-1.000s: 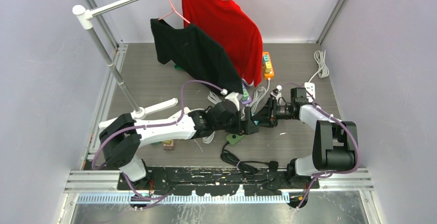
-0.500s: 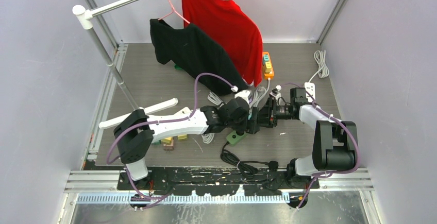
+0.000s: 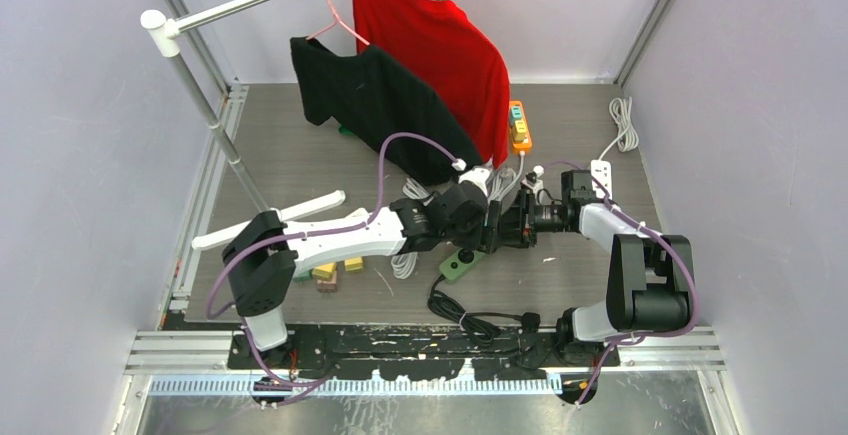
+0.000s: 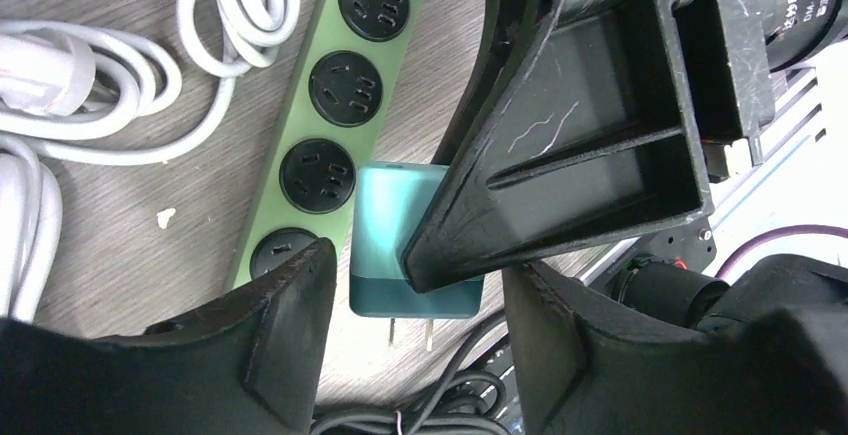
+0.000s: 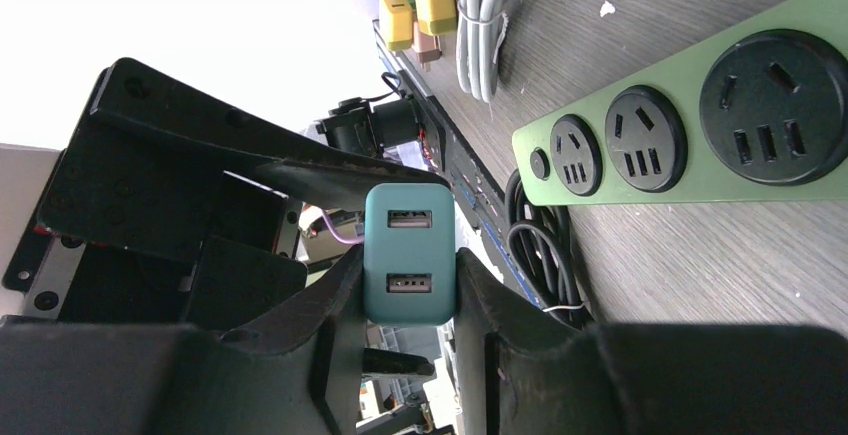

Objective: Pull the plug off the socket
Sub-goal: Place the plug at the center of the board.

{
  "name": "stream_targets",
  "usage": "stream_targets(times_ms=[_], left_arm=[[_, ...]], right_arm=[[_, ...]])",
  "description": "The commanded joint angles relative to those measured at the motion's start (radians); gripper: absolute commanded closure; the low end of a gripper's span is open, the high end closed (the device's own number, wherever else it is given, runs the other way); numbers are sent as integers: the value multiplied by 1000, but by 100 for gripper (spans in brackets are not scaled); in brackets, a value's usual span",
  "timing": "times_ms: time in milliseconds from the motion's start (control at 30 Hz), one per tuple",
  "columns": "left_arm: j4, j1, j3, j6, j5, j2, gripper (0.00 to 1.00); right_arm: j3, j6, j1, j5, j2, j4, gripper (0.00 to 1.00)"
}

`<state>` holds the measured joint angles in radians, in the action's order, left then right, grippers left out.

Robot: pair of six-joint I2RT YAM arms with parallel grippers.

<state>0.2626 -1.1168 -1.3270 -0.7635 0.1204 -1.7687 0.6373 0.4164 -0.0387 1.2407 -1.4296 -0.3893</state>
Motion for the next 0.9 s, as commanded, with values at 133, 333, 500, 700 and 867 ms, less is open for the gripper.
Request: stream_targets(times_ms=[133,333,500,700,867], left_arm=[[16,19,-51,30,-13,-21,76],[29,26,-15,26,-21,2,100],[22,28,60,26,-6,60,100],[30,33,180,1,41,168,100],[66,58,299,-41,84,277,100]], right_arm=[[-1,-24,13,45,0,8,88],[10,-71,13,46,0,-27,66],[36,-181,13,49,4,-111,32],[57,-241,-4,67,-1,-146,23],[60,-243,-59,75,-11,-145,22]])
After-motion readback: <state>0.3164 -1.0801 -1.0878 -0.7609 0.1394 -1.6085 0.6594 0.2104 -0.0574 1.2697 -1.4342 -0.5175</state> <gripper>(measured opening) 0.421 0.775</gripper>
